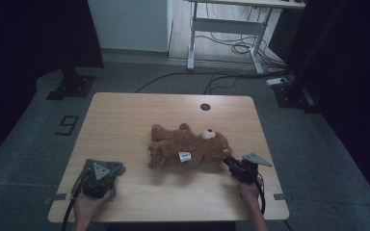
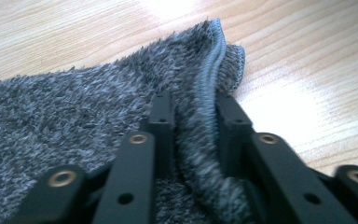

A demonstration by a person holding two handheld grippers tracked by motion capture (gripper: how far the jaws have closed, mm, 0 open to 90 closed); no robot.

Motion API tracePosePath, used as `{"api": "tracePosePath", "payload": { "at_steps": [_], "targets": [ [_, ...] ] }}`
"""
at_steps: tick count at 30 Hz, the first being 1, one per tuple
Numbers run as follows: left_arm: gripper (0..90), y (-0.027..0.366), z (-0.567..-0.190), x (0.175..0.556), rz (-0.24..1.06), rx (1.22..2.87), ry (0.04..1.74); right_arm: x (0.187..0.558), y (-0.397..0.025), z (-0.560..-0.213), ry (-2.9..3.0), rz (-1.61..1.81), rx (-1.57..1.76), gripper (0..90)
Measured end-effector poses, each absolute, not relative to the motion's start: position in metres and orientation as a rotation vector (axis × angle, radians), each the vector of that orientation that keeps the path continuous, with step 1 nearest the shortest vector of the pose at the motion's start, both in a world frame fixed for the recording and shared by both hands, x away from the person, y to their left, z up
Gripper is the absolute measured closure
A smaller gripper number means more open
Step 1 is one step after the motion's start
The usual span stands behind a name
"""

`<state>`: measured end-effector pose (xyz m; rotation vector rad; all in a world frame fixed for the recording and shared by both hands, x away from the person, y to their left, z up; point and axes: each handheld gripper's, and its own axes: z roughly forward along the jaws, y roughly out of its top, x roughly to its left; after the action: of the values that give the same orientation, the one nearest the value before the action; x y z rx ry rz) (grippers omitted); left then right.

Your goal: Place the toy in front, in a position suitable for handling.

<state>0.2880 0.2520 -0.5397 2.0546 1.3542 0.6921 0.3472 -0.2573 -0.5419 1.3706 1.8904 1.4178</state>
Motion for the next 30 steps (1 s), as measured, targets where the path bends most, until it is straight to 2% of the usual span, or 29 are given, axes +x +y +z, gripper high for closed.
{"api": "tracePosePath", "payload": {
  "at_steps": [3, 10, 18, 19, 20, 23, 26, 30],
  "targets": [
    [77.7, 0.255, -0.538, 0.287, 0.683, 2.034, 1.353, 0.347, -0.258, -0.542, 1.886, 1.421, 1.369, 77.3],
    [78.4, 0.257, -0.526, 0.282, 0.675, 1.941, 1.318, 0.346, -0.26, -0.54, 1.864, 1.416, 1.376, 73.2],
    [78.4, 0.26, -0.522, 0.281, 0.646, 1.899, 1.307, 0.342, -0.262, -0.534, 1.803, 1.413, 1.35, 55.3],
    [78.4, 0.26, -0.522, 0.281, 0.646, 1.899, 1.307, 0.342, -0.262, -0.534, 1.803, 1.413, 1.35, 55.3],
    [78.4, 0.261, -0.521, 0.28, 0.644, 1.881, 1.304, 0.342, -0.262, -0.531, 1.788, 1.422, 1.341, 51.2],
    [78.4, 0.262, -0.519, 0.28, 0.638, 1.867, 1.3, 0.342, -0.262, -0.528, 1.793, 1.437, 1.335, 47.6],
    [78.4, 0.262, -0.514, 0.279, 0.616, 1.84, 1.281, 0.342, -0.257, -0.523, 1.808, 1.454, 1.308, 39.1],
    [78.4, 0.255, -0.505, 0.278, 0.62, 1.833, 1.246, 0.347, -0.25, -0.52, 1.859, 1.473, 1.283, 33.8]
  ]
}}
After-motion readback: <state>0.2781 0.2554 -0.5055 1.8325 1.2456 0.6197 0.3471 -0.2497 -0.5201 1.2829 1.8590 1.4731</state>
